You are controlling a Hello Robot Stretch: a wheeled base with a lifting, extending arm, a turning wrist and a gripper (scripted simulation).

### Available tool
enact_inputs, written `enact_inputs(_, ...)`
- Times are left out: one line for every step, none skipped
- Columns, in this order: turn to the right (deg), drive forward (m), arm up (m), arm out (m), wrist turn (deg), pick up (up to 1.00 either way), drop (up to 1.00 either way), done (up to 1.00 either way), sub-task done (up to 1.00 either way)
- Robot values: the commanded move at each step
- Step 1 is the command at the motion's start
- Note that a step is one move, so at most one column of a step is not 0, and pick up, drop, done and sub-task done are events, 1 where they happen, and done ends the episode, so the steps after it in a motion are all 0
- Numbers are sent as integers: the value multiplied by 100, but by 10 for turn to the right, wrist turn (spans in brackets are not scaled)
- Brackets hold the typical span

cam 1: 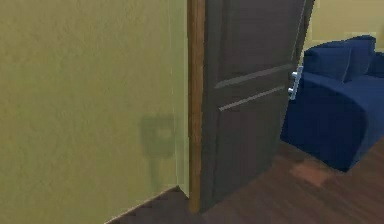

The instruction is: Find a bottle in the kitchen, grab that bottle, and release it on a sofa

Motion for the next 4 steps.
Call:
enact_inputs(0, 55, 0, 0, 0, 0, 0, 0, 0)
enact_inputs(450, 0, 0, 0, 0, 0, 0, 0, 0)
enact_inputs(60, 0, 0, 0, 0, 0, 0, 0, 0)
enact_inputs(30, 0, 0, 0, 0, 0, 0, 0, 0)
